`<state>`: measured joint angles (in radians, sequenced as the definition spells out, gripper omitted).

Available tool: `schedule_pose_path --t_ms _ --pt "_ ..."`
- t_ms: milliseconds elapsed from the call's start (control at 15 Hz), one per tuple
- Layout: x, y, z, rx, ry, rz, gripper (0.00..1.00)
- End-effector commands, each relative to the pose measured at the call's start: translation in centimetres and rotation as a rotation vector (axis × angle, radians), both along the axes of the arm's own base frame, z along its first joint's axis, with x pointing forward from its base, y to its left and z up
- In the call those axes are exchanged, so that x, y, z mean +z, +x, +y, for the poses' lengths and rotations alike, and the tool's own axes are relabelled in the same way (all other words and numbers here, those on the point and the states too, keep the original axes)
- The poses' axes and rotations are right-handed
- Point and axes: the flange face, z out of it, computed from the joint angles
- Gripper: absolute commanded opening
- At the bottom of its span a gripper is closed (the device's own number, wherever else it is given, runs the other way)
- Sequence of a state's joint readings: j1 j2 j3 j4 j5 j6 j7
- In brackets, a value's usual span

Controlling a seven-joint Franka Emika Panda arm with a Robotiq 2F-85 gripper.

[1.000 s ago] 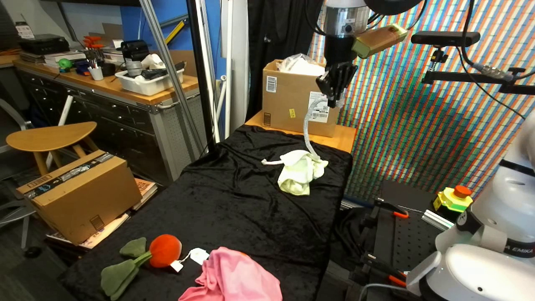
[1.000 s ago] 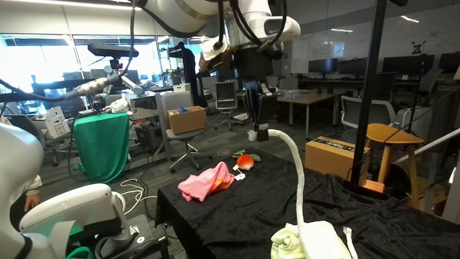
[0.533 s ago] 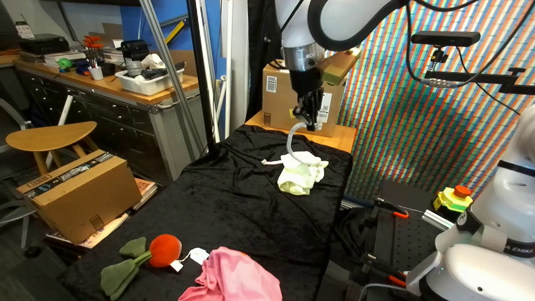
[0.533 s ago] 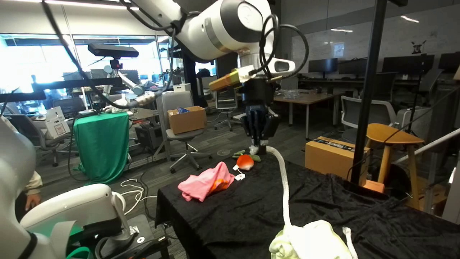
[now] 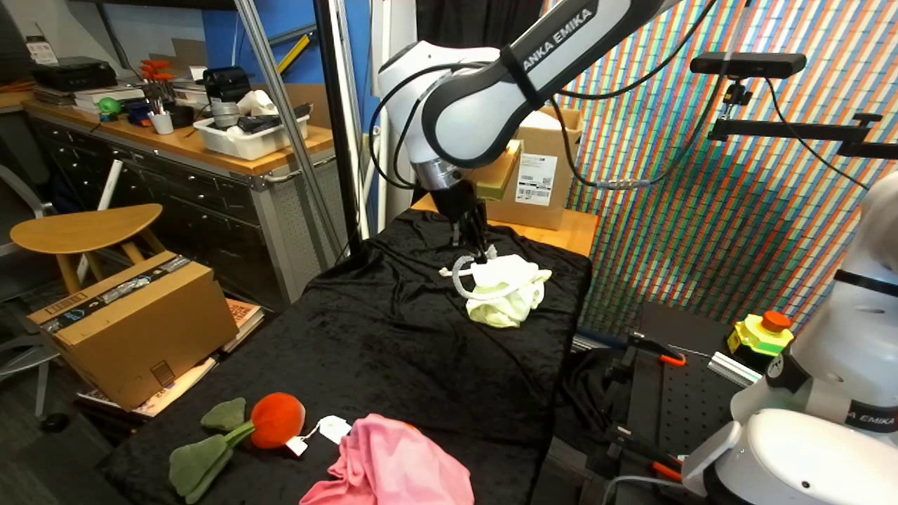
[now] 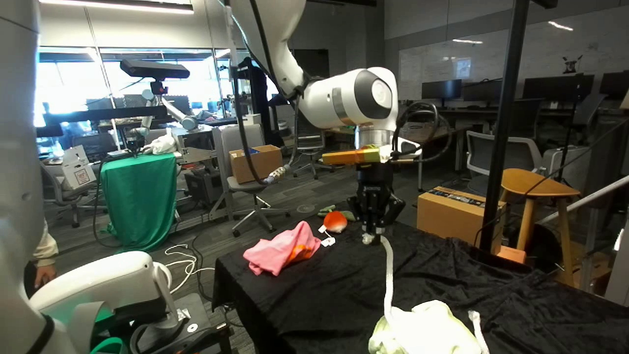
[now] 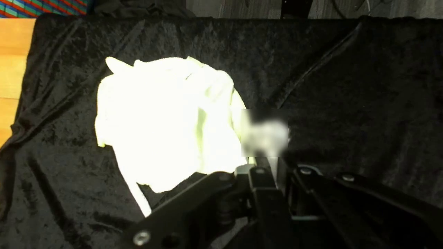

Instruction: Gather all the objects on the table and put them in one place

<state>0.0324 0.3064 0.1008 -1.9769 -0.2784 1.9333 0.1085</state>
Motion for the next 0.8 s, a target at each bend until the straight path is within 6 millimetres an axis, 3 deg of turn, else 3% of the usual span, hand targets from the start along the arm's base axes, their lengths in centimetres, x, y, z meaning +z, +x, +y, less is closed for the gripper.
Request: schedule_pose_path --t_ms 0,400,733 --pt "-2.9 3.3 -1.6 -0.028 0.011 0.074 0.09" --pt "-6.2 4.5 -6.7 -0.222 0.037 0.130 0.09" --pt "-6.8 4.1 -10.4 -0.381 0.054 0.126 0.09"
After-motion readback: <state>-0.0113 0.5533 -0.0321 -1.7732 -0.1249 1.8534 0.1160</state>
